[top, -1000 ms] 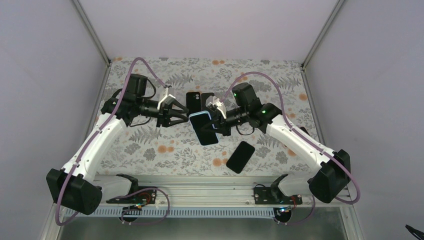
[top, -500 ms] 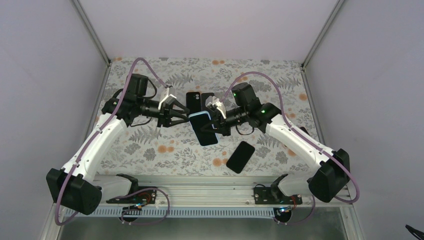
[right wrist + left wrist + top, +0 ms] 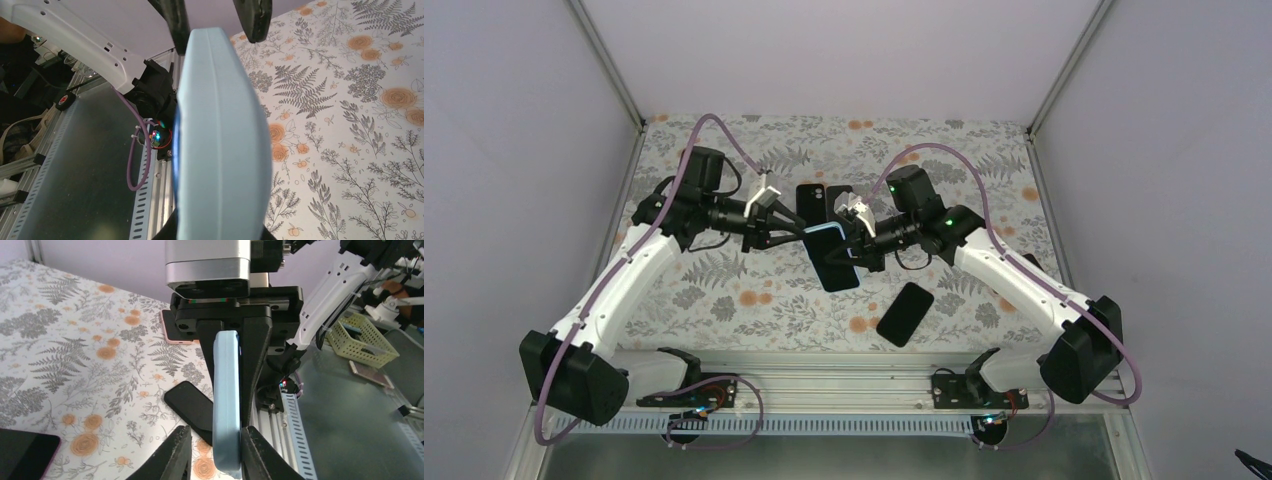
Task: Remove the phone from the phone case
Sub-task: Remove the phone case from the phone.
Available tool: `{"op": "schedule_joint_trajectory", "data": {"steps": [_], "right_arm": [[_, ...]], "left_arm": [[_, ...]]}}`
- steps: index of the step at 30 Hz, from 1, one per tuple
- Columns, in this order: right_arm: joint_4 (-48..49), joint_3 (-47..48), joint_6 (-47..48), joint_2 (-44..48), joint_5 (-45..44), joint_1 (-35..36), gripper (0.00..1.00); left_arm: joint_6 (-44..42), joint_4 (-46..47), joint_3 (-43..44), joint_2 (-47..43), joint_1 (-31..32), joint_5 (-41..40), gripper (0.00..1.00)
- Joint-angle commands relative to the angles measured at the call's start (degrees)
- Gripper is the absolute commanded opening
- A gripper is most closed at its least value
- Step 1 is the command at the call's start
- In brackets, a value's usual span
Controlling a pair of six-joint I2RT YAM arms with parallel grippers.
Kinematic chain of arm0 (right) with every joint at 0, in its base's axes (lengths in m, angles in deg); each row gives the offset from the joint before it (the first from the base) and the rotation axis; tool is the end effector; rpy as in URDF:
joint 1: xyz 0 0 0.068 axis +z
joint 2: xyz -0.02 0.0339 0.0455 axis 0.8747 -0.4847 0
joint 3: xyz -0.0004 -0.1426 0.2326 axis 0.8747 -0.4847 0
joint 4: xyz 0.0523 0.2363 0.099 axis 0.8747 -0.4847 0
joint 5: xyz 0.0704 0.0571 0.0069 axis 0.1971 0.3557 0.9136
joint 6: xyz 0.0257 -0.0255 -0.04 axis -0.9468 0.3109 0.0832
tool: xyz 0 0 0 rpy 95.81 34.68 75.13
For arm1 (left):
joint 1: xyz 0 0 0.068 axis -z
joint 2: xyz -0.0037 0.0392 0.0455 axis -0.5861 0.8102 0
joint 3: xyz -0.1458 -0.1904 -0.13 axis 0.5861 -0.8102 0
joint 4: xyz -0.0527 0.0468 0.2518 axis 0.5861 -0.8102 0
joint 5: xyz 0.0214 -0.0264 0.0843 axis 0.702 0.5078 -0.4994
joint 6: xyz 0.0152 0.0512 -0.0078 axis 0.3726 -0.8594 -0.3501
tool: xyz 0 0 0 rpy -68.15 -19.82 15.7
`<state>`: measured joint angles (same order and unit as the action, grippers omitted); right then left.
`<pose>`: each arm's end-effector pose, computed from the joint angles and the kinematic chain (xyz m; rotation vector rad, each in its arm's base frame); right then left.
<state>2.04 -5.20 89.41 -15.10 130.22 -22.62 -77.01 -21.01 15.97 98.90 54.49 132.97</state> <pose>0.2043 0.1977 0.3184 -1.3637 1.8280 1.2925 0.2155 -0.1071 0.3456 1.2378 1.6567 -1.2752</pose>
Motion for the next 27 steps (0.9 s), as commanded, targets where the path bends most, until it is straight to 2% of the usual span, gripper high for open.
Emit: {"op": "schedule_joint_trajectory", "data": {"steps": [1, 12, 27], "right_arm": [[2.75, 0.58, 0.55, 1.66, 3.98, -0.25, 0.04], [2.33, -2.63, 6.47, 5.94, 8.76, -0.25, 0.04], [-0.03, -3.91, 11.46, 8.09, 13.58, 0.47, 0.04]], "left_arm": [[2.0, 3.2, -0.11, 0.6, 0.02, 1.47, 0.23], [3.18, 3.86, 0.12, 1.9, -0.79, 3.44, 0.1], [4.59, 5.6, -0.83, 2.7, -0.85, 1.29, 0.04]]}}
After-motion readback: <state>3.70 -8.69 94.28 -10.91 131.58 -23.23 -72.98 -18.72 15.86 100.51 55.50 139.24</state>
